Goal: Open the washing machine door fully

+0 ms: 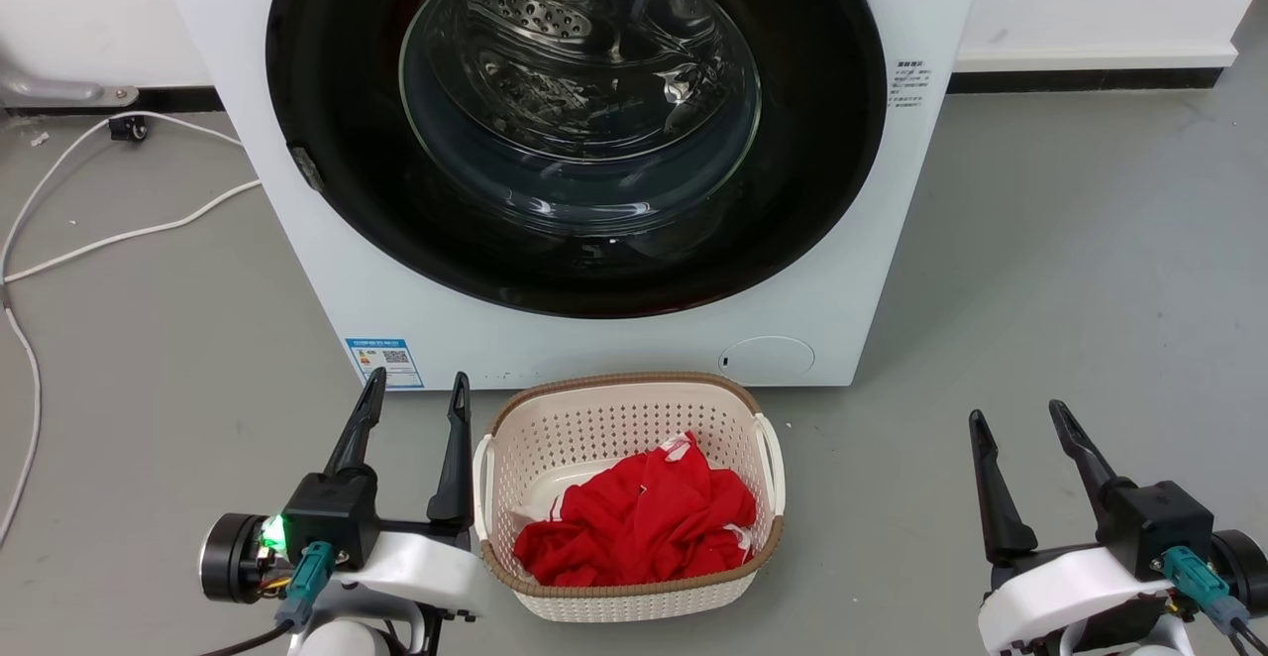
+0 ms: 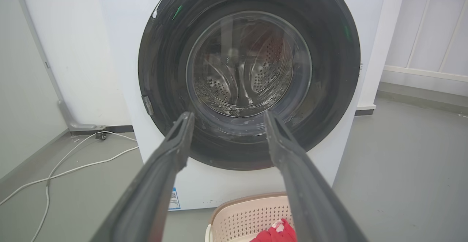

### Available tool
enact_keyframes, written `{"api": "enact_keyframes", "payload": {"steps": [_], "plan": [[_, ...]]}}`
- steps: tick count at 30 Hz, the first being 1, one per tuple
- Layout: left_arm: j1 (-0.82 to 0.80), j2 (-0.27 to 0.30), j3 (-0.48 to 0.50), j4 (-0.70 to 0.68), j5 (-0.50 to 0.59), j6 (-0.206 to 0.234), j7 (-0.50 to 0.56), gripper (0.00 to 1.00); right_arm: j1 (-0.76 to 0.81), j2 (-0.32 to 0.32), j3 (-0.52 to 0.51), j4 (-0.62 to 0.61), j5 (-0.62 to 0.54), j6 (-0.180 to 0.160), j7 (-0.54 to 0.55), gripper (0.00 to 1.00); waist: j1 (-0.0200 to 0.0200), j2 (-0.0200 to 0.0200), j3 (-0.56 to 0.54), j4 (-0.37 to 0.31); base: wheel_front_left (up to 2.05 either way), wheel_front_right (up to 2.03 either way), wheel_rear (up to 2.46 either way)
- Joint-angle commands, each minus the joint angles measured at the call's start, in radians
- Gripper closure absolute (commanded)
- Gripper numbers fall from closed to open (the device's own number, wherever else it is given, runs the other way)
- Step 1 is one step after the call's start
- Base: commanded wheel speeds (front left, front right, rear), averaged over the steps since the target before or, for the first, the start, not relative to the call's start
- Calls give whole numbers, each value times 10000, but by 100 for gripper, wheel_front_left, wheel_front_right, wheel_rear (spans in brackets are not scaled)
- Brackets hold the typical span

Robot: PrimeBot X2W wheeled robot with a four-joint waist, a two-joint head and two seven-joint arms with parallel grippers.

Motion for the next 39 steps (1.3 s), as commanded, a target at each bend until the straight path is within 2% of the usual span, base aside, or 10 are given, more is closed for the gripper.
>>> {"api": "enact_keyframes", "payload": {"steps": [1,2,3,4,5,9,11,24,32,39], "plan": [[-16,-9,33,30,5,-44,-74,0,-109,42,2,38,63,-7,-44,0,0,-1,-8,-4,0,0,0],[-3,-15,42,27,9,-45,-74,0,-108,42,0,54,90,-7,-27,0,0,-1,-11,-6,0,0,0],[13,-23,50,28,13,-45,-73,0,-111,42,2,63,101,-7,-16,52,0,-1,-13,-6,0,0,0],[24,-32,51,30,17,-48,-73,0,-121,42,1,64,167,-7,-29,93,0,-1,-12,-6,0,0,0],[30,-38,58,31,22,-47,-73,0,-123,42,0,74,205,-7,-35,100,0,-1,-11,-9,0,0,0],[43,-56,71,30,42,-63,-73,0,-148,42,-18,61,594,-7,-149,100,0,-1,1,-13,0,0,0],[44,-71,101,39,13,-36,-73,0,-163,42,-51,139,1763,-7,-285,100,0,-1,7,-11,0,0,0],[31,-124,163,46,-13,-60,-52,0,-947,39,1,13,13623,-5,-754,100,0,-1,56,-69,0,0,0],[-193,-140,212,-79,23,-46,-52,0,-2449,-193,-610,-52,15882,-5,279,100,0,-1,353,-150,0,0,0],[-514,-150,190,-131,47,-91,-52,0,-5101,-1255,-824,1510,16937,-5,1188,100,0,-1,805,-82,0,0,0]]}}
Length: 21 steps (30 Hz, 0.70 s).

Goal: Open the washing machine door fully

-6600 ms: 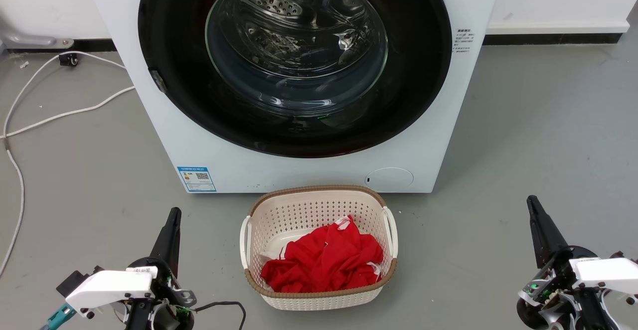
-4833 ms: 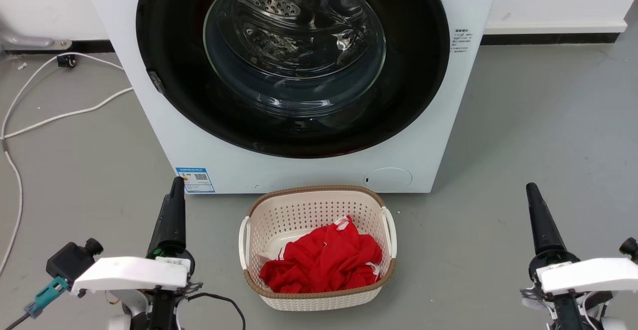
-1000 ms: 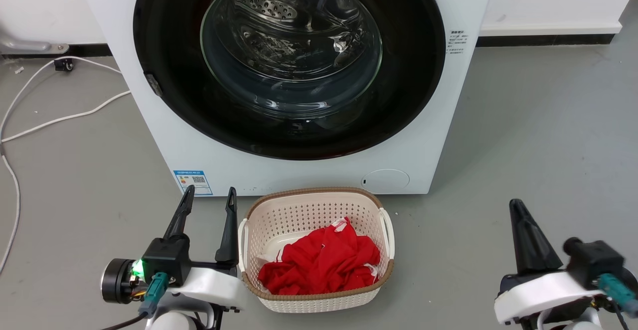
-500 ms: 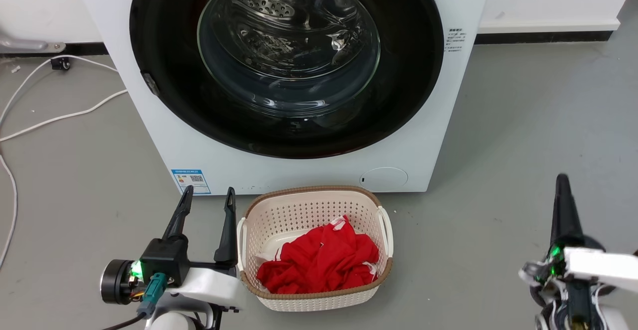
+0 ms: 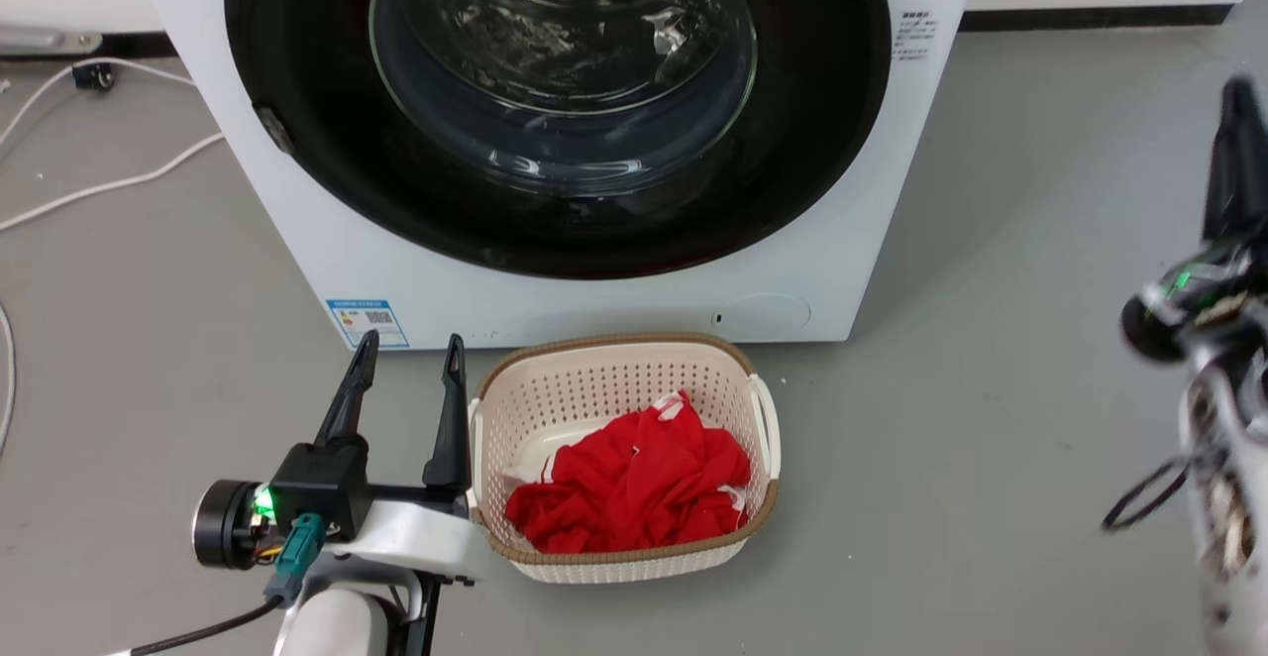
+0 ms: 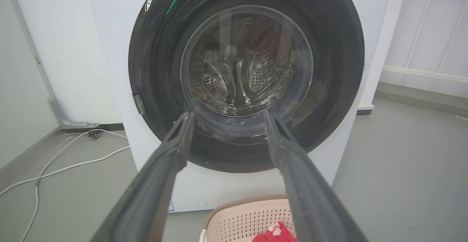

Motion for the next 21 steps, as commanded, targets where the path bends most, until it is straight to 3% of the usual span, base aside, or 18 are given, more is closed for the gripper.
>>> {"api": "enact_keyframes", "payload": {"steps": [1,12,21], "plan": [[-202,-5,-22,-35,14,-26,-23,0,-897,-423,86,631,172,-3,263,100,0,0,213,91,0,0,0],[-809,-21,-270,-253,29,-85,-23,0,-5681,-2474,1805,4523,-813,-3,1873,100,0,0,1216,610,0,0,0],[-1198,-27,-408,-489,0,-89,-23,0,-8769,-2701,3614,6968,-2421,-3,3758,100,0,0,1961,889,0,0,0]]}}
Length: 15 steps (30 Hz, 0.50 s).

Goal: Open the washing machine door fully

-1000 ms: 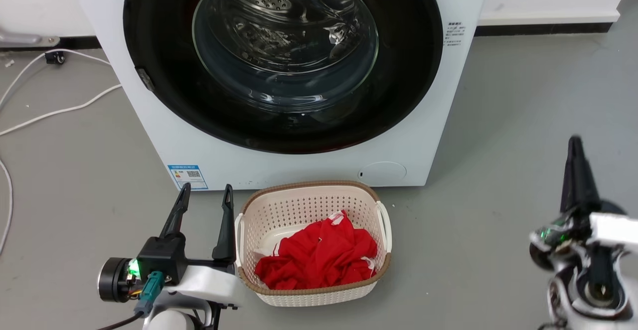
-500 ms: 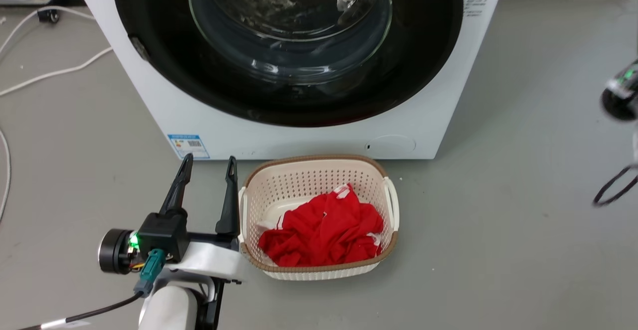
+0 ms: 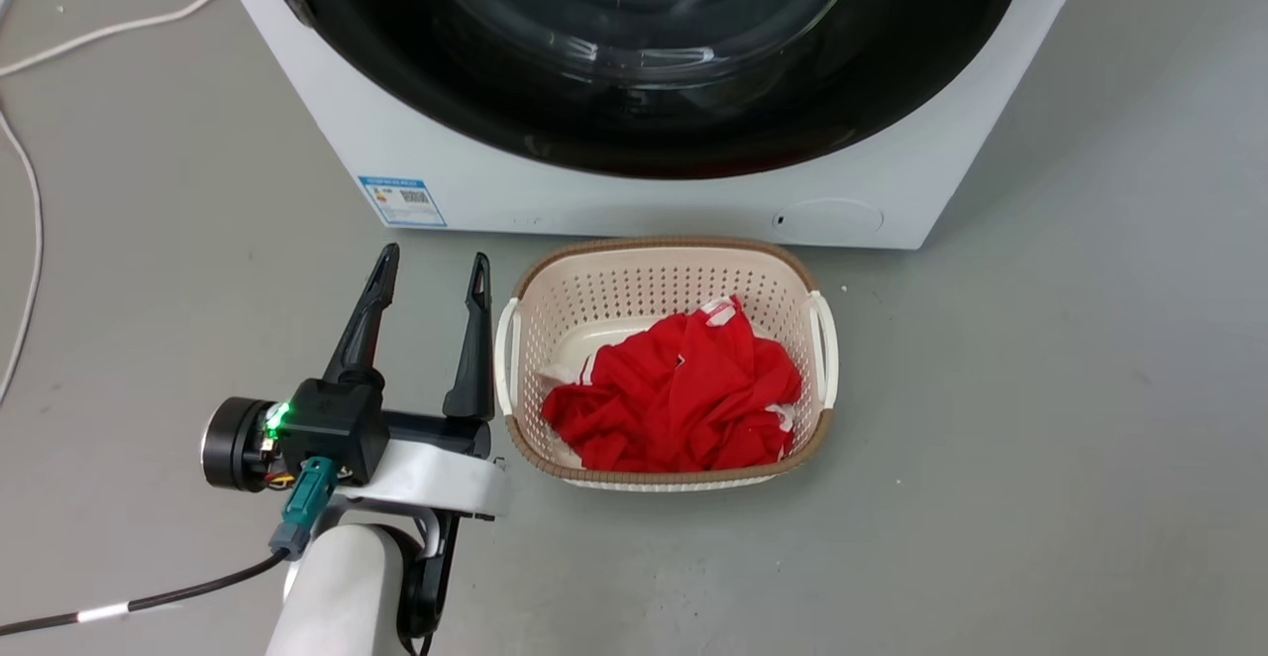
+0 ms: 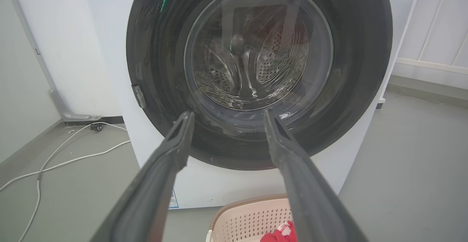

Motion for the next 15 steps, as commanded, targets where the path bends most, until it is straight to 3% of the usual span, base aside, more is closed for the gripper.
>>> {"api": "enact_keyframes", "payload": {"steps": [1,15], "plan": [[-201,-14,-15,-99,-12,1,-23,0,-654,134,334,522,-342,-3,398,100,-1,0,296,104,0,0,0],[-857,-11,-335,-487,-195,174,-23,0,-2951,925,1481,2649,-1799,-3,1541,100,-1,0,1506,388,0,0,0]]}}
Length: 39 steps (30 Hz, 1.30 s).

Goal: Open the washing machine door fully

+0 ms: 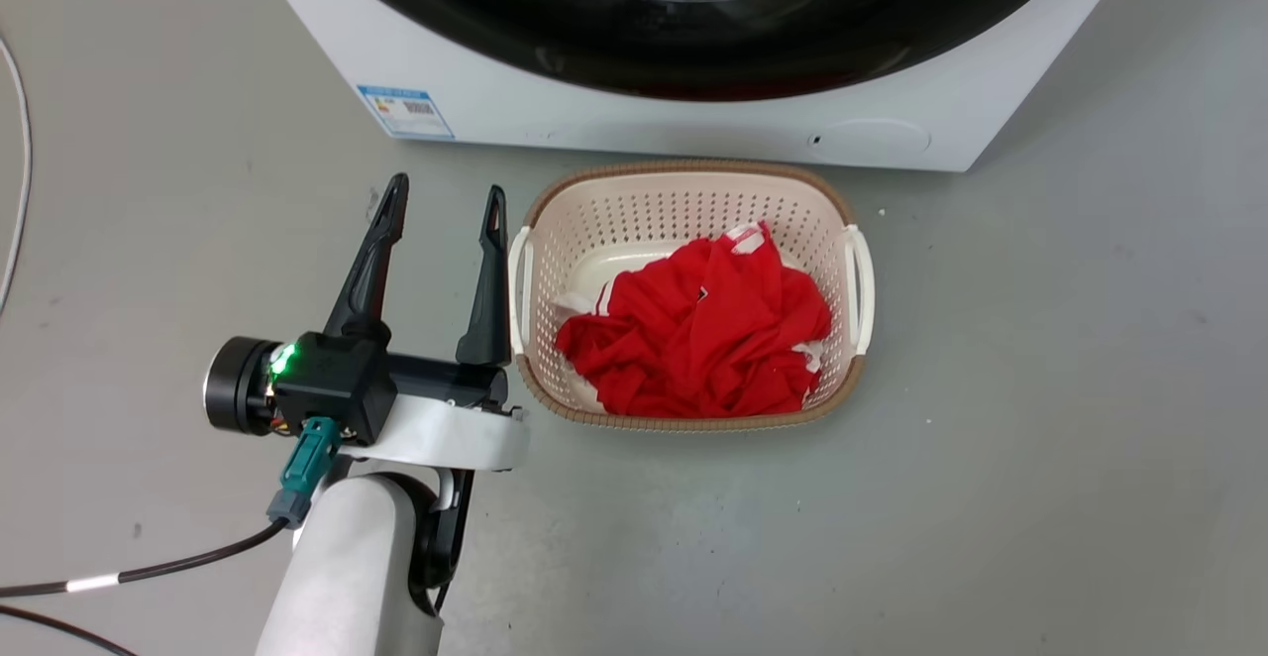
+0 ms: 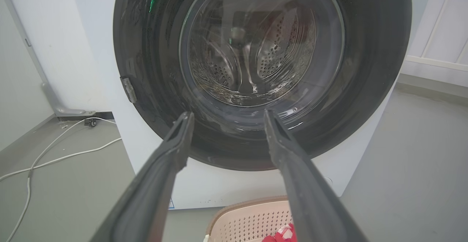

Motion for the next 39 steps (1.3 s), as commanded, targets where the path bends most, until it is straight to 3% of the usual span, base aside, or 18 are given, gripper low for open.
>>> {"api": "enact_keyframes", "payload": {"steps": [1,22,32,39], "plan": [[-164,-9,-40,-45,-55,39,-23,0,-186,74,56,92,-60,-3,134,100,-1,0,208,97,0,0,0],[-716,-10,-352,-63,-192,231,-23,0,-397,435,257,-8,-197,-3,1429,100,-1,0,996,201,0,0,0],[-724,-8,-344,34,-196,267,-23,0,292,323,84,-1031,477,-3,3247,100,-1,0,857,95,0,0,0],[-460,-10,-355,222,-127,204,-23,0,1305,349,-77,-1797,1041,-2,4256,100,-1,0,152,48,0,0,0]]}}
